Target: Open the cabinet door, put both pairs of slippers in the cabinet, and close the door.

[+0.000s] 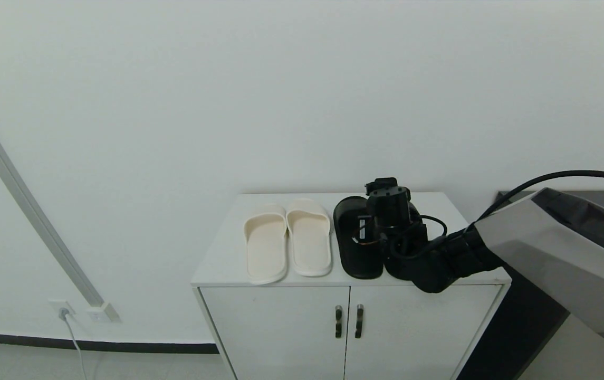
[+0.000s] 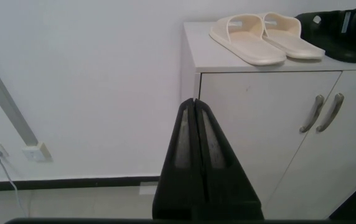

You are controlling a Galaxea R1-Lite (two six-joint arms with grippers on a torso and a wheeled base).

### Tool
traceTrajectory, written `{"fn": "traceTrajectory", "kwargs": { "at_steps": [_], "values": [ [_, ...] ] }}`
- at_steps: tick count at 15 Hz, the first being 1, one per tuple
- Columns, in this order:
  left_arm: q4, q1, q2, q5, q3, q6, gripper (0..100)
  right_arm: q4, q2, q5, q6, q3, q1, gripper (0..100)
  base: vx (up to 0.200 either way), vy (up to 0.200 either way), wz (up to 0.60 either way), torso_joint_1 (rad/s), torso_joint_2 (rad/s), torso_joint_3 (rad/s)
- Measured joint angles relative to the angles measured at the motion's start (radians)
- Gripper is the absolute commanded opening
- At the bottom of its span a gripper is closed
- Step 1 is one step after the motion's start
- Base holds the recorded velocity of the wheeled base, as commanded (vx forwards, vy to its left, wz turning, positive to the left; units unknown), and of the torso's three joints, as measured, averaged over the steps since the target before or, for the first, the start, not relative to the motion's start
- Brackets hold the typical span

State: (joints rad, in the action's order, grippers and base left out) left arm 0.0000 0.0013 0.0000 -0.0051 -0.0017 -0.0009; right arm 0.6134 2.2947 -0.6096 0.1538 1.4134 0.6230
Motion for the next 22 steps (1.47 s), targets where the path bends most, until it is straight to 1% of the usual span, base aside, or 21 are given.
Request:
{"fn": "traceTrajectory", "kwargs": {
  "at_steps": [2,3,7,10,13,14,16,21,22],
  "values": [
    [0.000,0.000,0.000,0.001,0.000,0.000,0,0.002,-0.048,0.004,0.000,-0.047,0.006,0,0.000,0.000,0.00,0.000,0.00,0.000],
    [0.000,0.000,0.000,0.002,0.000,0.000,0,0.007,-0.090,0.024,0.000,-0.091,0.012,0,0.000,0.000,0.00,0.000,0.00,0.000],
    [0.000,0.000,0.000,0.002,0.000,0.000,0,0.029,-0.333,0.216,-0.001,-0.377,0.053,0,0.000,0.000,0.00,0.000,0.00,0.000],
    [0.000,0.000,0.000,0.001,0.000,0.001,0,0.025,-0.533,0.398,-0.002,-0.576,0.086,0,0.000,0.000,0.00,0.000,0.00,0.000],
    [0.000,0.000,0.000,0.001,0.000,0.001,0,0.016,-0.694,0.487,-0.002,-0.738,0.132,0,0.000,0.000,0.00,0.000,0.00,0.000],
    [0.000,0.000,0.000,0.000,0.000,0.002,0,0.015,-0.736,0.531,-0.002,-0.780,0.154,0,0.000,0.000,0.00,0.000,0.00,0.000],
    [0.000,0.000,0.000,0.000,0.000,0.002,0,0.013,-0.786,0.563,-0.002,-0.816,0.174,0,0.000,0.000,0.00,0.000,0.00,0.000],
    [0.000,0.000,0.000,0.000,0.000,0.001,0,0.016,-0.819,0.569,-0.003,-0.839,0.185,0,-0.200,0.000,0.00,0.005,0.00,0.000],
    [0.000,0.000,0.000,0.000,0.000,0.001,0,0.018,-0.821,0.568,-0.025,-0.850,0.188,0,-0.200,0.000,0.00,-0.017,0.00,0.002]
  ]
}}
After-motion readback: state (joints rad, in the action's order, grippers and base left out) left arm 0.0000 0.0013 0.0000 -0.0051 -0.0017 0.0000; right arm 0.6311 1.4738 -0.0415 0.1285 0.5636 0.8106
